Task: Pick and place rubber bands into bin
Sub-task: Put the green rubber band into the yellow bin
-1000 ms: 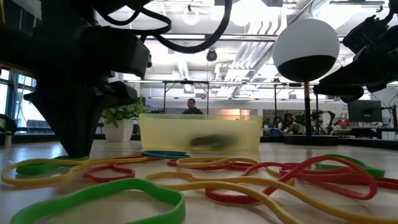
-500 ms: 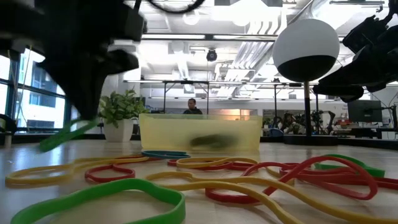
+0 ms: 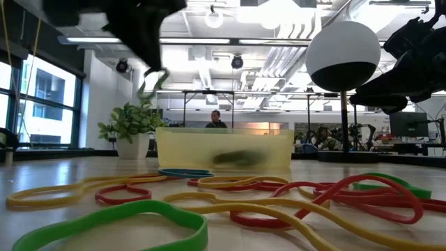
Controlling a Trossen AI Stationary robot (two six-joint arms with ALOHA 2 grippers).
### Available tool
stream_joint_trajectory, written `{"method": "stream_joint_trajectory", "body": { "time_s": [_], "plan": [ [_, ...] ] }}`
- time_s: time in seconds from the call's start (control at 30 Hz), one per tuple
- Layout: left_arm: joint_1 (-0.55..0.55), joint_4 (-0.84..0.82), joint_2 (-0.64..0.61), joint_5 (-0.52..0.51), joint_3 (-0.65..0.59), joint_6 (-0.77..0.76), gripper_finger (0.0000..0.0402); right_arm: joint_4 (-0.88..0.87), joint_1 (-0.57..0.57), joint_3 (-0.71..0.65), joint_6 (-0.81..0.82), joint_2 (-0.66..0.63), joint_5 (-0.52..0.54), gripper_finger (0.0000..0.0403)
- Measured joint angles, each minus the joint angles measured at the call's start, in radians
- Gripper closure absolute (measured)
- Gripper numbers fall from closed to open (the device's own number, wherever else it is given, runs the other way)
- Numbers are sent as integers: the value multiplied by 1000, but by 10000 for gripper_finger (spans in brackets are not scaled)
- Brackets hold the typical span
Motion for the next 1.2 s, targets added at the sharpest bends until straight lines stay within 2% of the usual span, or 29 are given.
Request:
{"method": "stream_joint_trajectory", "body": {
  "time_s": [0.17, 0.3, 0.47, 0.57, 0.73, 0.8, 0.97, 1.2],
  "plan": [
    [68, -16, 0, -90, 69, 130, 401, 0, 0, 0, 2, 0, 0, 222],
    [160, -14, 0, -95, 91, 247, 401, 0, 0, 0, 22, 0, 0, 222],
    [327, -2, 0, -79, 93, 362, 402, 0, 0, 0, 23, 0, 0, 222],
    [438, 45, 0, -10, 93, 446, 402, 0, 0, 0, 23, 0, 0, 222],
    [608, 195, 0, 215, 93, 568, 402, 0, 0, 0, 23, 0, 0, 222],
    [661, 238, 0, 273, 93, 592, 402, 0, 0, 0, 23, 0, 0, 222],
    [747, 266, 25, 338, 91, 608, 402, 0, 0, 0, 22, 0, 1, 222],
    [770, 343, 80, 367, 32, 633, 402, -1, 0, 0, 18, 0, 26, 222]
  ]
}}
